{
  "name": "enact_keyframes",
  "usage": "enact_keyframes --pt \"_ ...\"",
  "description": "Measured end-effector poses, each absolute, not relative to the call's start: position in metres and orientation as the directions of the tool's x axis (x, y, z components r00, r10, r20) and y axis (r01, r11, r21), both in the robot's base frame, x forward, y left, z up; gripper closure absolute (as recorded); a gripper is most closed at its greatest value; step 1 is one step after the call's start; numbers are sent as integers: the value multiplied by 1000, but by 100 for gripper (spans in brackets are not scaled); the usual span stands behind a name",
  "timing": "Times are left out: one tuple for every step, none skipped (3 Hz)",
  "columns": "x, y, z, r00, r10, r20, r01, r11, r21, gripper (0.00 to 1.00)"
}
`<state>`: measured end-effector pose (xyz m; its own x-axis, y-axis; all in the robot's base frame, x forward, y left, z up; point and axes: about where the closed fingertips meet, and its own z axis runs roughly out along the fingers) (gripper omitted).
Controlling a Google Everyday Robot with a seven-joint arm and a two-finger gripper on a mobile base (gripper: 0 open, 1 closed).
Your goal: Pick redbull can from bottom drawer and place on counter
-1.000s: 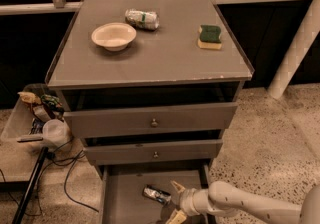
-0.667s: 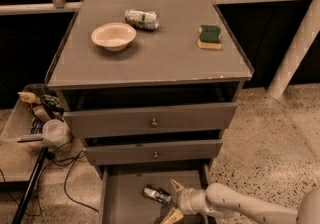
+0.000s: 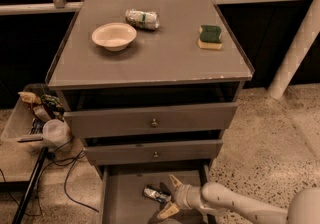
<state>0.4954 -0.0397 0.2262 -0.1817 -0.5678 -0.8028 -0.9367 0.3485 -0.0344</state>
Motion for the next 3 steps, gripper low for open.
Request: enact_keyframes --pt "499 -38 205 -196 -606 -771 -936 349 -36 0" --pt "494 -33 183 -206 -641 -740 -940 339 -32 0" --pt "494 -30 168 -213 -659 -721 -940 340 -32 0"
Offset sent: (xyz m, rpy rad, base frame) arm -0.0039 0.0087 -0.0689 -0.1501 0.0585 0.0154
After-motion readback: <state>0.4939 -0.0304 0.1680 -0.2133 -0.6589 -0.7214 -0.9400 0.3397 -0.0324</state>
